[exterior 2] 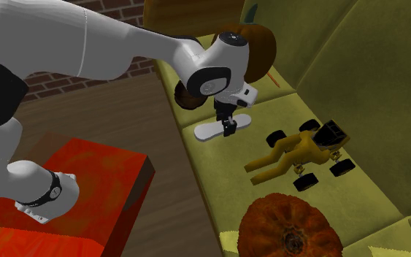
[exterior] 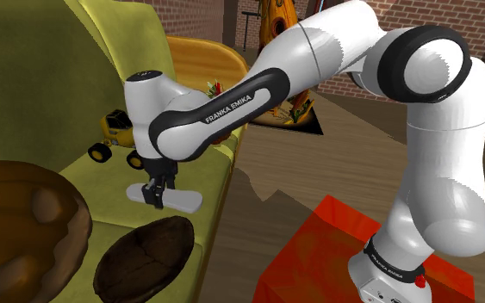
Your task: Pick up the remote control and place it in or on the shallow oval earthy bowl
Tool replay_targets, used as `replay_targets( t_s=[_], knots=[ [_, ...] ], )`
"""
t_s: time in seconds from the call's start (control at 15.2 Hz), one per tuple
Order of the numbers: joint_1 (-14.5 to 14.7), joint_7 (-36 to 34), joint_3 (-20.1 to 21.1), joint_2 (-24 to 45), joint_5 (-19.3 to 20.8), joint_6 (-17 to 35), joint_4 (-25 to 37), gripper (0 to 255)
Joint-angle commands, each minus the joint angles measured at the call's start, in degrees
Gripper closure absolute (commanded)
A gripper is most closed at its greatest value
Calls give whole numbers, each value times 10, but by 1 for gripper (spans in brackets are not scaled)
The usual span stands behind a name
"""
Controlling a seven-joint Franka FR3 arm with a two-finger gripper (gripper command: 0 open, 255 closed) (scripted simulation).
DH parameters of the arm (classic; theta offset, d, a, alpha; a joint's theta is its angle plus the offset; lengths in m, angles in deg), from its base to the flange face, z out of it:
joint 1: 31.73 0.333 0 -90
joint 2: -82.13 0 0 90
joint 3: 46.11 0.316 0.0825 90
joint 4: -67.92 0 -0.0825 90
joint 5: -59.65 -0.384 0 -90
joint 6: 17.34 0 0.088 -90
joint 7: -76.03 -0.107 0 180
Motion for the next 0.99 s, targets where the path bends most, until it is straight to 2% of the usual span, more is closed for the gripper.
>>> replay_targets(
  t_s=[0.0,0.92],
  knots=[
    [-1,1,1,-6,-3,-9,4,255],
    [-4,15,9,-46,-21,-100,57,255]
  ],
)
